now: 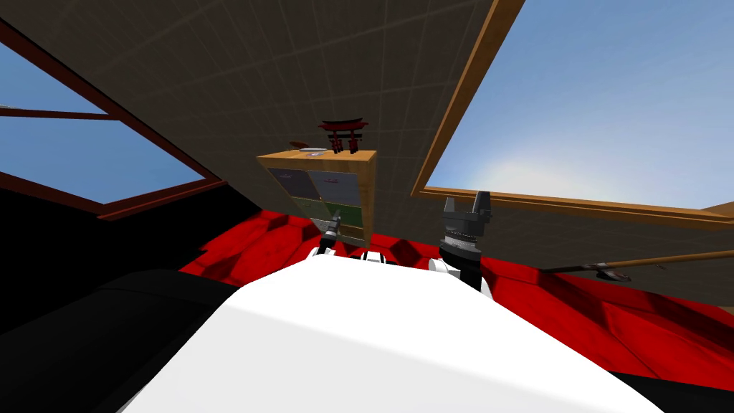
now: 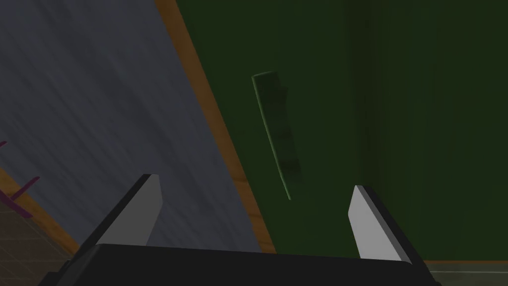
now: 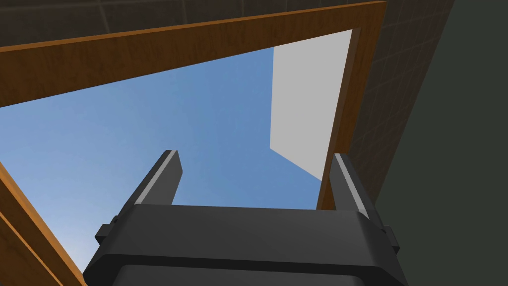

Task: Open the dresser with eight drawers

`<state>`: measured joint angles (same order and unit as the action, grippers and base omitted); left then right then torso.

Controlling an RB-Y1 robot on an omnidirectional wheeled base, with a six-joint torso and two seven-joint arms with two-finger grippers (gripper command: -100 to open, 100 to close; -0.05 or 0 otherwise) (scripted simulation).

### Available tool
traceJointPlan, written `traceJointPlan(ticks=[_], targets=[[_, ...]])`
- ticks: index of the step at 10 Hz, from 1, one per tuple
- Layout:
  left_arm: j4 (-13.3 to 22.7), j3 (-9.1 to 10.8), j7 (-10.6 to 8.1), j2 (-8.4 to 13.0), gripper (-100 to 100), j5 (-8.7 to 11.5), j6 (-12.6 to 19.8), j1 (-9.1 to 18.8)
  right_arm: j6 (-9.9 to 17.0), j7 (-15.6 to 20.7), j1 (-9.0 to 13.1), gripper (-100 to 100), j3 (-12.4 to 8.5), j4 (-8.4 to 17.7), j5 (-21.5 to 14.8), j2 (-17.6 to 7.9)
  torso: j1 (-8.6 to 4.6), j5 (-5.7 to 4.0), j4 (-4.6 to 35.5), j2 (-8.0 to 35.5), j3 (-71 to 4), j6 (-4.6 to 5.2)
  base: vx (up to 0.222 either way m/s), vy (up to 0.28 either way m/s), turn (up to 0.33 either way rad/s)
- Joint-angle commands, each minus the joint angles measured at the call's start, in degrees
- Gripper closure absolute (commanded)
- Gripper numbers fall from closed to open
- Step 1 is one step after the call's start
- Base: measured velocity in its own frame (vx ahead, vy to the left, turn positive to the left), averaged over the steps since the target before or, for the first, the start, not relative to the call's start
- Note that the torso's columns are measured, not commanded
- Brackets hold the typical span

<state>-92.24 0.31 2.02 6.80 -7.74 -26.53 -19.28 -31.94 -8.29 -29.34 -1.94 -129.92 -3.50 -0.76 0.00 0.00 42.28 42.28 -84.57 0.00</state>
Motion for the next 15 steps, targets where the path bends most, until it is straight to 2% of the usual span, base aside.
traceJointPlan(ticks=[1, 2, 3, 4, 5, 6, 9, 10, 11, 14, 15], targets=[[2.95, -0.05, 0.55, -1.70, -100, -0.23, -0.51, 0.89, 0.00, 0.00, 0.00, 0, 0.00, 0.00, 0.00, 0.00, -0.01, 0.00, 0.01, 0.02, 0.01, 0.00, 0.034, -0.046, -0.011], [3.84, -0.06, 0.70, -2.59, -100, -0.30, -0.65, 1.15, 0.00, 0.00, 0.00, 0, 0.00, 0.00, 0.00, 0.00, -0.03, -0.01, 0.01, 0.02, 0.01, 0.00, 0.035, -0.035, -0.007], [5.08, -0.08, 0.91, -4.49, -100, -0.40, -0.85, 1.52, 0.00, 0.00, 0.00, 0, 0.00, 0.00, 0.00, 0.00, 0.01, 0.00, 0.00, 0.01, 0.01, 0.00, 0.033, -0.032, -0.012], [4.43, -0.12, 0.85, -3.57, -100, -0.37, -1.02, 1.07, 0.00, 0.00, 0.00, 0, 0.00, 0.00, 0.00, 0.00, 0.01, 0.00, 0.00, 0.01, 0.01, 0.00, 0.015, -0.018, -0.002], [5.23, 2.01, 0.93, -3.55, -100, 0.21, -0.17, 2.57, 0.00, 0.00, 0.00, 0, 0.00, 0.00, 0.00, 0.00, 0.07, 0.01, 0.02, 0.06, 0.03, -0.01, -0.014, -0.011, -0.206], [5.46, 2.72, 0.94, -3.50, -100, 0.41, 0.14, 3.06, 0.00, 0.00, 0.02, 0, 0.00, 0.00, 0.00, 0.00, 0.06, 0.02, 0.04, 0.13, 0.08, 0.04, -0.040, -0.009, -0.236], [6.84, 6.99, 1.03, -3.15, -100, 1.59, 1.98, 6.05, 0.00, 0.00, 0.02, 0, 0.00, 0.00, 0.00, 0.00, -0.04, -0.01, 0.02, 0.07, 0.05, 0.00, -0.053, -0.020, -0.219], [6.82, 6.09, 1.17, -3.38, -100, 1.29, 1.41, 5.64, 0.00, 0.00, 0.02, 0, 0.00, 0.00, 0.00, 0.00, -0.04, -0.01, 0.00, -0.01, 0.00, -0.01, -0.020, -0.012, -0.034], [6.15, 4.85, 0.99, -3.32, 100, 1.00, 1.06, 4.56, 0.00, 0.00, 0.00, 0, 0.00, 0.00, 0.00, 0.00, 0.04, 0.01, -0.03, -0.10, -0.06, -0.04, 0.012, 0.005, 0.268], [4.77, 0.58, 0.90, -3.67, 100, -0.18, -0.78, 1.57, 0.00, 0.00, -0.01, 0, -0.01, 0.00, 0.00, -0.01, 0.19, 0.11, -0.21, -0.27, -0.14, -0.04, 0.052, 0.021, 0.236], [4.14, 1.38, 0.83, -3.57, 100, 0.09, -0.08, 2.22, 0.00, 0.00, -0.01, 0, -0.01, 0.00, 0.00, -0.01, 0.17, 0.12, -0.21, -0.24, -0.12, -0.04, 0.022, 0.000, 0.034]])
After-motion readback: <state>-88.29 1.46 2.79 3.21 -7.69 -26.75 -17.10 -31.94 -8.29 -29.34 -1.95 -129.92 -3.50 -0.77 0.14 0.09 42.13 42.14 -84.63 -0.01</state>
